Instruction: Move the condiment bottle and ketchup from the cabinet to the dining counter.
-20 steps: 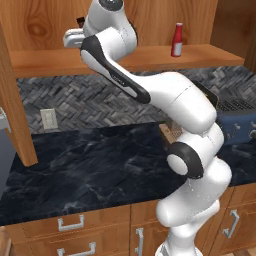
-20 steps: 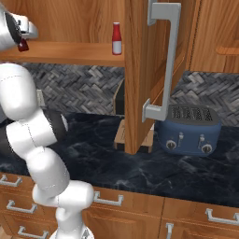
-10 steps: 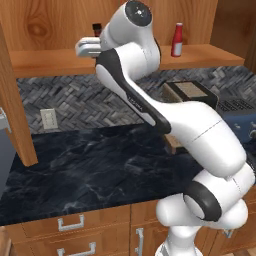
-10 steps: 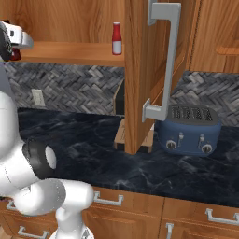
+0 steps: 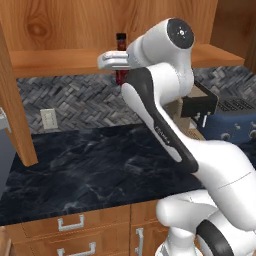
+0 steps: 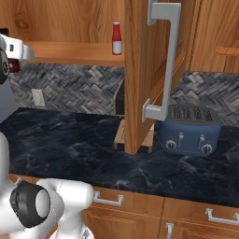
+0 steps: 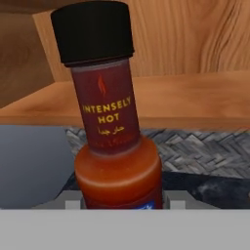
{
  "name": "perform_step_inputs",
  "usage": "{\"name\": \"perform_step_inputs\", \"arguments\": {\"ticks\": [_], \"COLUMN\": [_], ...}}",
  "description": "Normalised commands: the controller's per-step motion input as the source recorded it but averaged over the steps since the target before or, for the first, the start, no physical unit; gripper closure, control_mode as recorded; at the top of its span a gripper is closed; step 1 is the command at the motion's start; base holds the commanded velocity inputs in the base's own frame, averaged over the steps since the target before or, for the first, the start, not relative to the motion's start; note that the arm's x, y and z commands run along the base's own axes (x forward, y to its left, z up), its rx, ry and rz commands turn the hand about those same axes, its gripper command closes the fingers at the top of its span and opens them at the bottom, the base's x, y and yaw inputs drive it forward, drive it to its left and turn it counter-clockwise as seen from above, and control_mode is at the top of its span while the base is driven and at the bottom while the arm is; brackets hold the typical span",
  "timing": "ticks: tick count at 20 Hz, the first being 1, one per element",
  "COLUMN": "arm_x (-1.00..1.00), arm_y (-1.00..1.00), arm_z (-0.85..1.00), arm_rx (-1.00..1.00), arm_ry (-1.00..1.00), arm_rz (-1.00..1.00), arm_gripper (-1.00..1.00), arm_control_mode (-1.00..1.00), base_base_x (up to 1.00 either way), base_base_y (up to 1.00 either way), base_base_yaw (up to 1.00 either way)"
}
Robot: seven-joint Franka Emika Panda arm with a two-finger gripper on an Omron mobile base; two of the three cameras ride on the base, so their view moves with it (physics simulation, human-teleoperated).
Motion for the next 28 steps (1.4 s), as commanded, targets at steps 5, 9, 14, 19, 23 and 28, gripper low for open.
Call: {"name": "perform_step_inputs", "arguments": {"ticks": [5,9,14,19,23,28], "arm_x": [-0.54,-0.45,-0.31,-0.09,0.00,0.00], "arm_y": [-0.41,-0.37,-0.38,-0.20,0.00,0.00], "arm_z": [-0.01,-0.01,-0.06,-0.02,0.00,0.00], "arm_rx": [0.00,0.00,0.00,0.00,0.00,0.00], "arm_ry": [0.03,0.05,0.03,0.02,0.00,0.00], "arm_rz": [0.00,0.00,0.00,0.00,0.00,0.00], "arm_gripper": [1.00,1.00,1.00,1.00,1.00,1.00], "arm_control_mode": [-1.00,-1.00,-1.00,-1.00,1.00,1.00], "base_base_x": [0.00,0.00,0.00,0.00,0.00,-0.25], "base_base_y": [0.00,0.00,0.00,0.00,0.00,0.00], "base_base_yaw": [0.00,0.00,0.00,0.00,0.00,0.00]}}
